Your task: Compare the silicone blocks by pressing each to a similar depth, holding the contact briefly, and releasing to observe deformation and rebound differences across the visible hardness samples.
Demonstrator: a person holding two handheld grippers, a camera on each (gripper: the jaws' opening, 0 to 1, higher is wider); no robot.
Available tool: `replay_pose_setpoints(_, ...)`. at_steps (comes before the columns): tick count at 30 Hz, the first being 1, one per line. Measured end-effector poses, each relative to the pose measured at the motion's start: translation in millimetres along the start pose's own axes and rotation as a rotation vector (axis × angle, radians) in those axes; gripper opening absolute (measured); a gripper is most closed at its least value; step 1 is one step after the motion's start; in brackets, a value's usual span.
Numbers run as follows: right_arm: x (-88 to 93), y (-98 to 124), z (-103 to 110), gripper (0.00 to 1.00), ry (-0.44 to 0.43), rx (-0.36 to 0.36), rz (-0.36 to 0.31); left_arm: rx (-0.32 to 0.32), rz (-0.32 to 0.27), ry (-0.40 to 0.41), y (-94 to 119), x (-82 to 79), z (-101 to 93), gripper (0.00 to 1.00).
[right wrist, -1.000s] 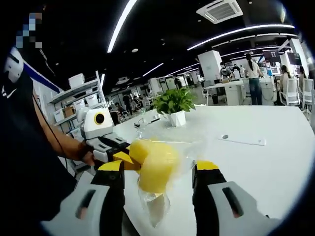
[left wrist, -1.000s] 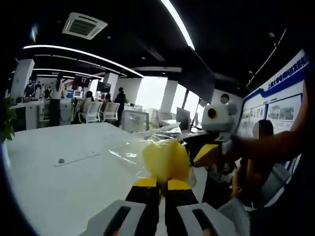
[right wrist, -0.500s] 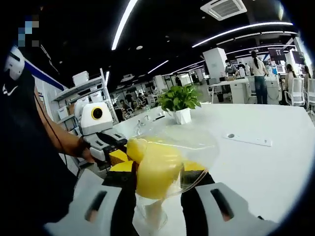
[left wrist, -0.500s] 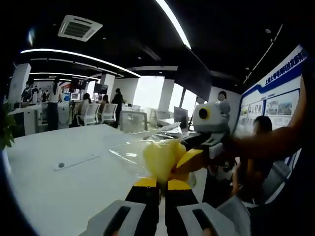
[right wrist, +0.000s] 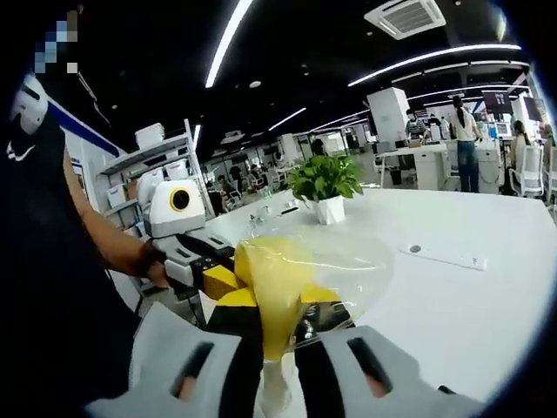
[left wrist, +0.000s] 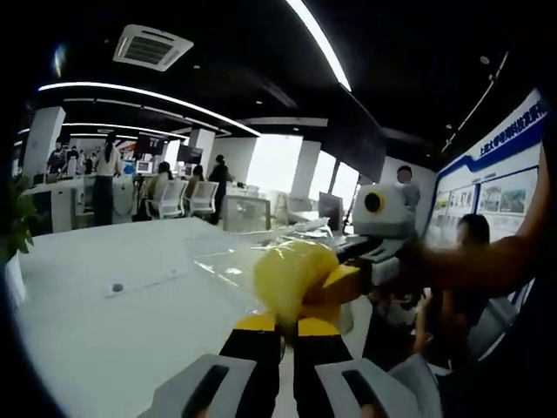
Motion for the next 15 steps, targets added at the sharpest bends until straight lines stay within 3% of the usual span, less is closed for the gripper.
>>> replay_pose_setpoints(8,-4.0,0.2,-5.1,0.05,-0.012,0.001,-0.011,-0.002,0.007,-0.027,-3.6,-3.9,3.3,0.01)
replay_pose_setpoints(15,-2.8,1.9,-6.1,0.03,0.022,-0.006,0.03,0.025,-0.012,-0.045,-6.2,-0.4,3.1,0.04)
Point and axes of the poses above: the point that each gripper's makers call its tool centre point, and the gripper's own axes: y roughly backward along the fingers, z roughly to its left, x roughly out of its underside, the point moved 2 cm from there along y, roughly backward along the fingers, and after that the axes turned 9 degrees about -x, right-handed, at the moved point
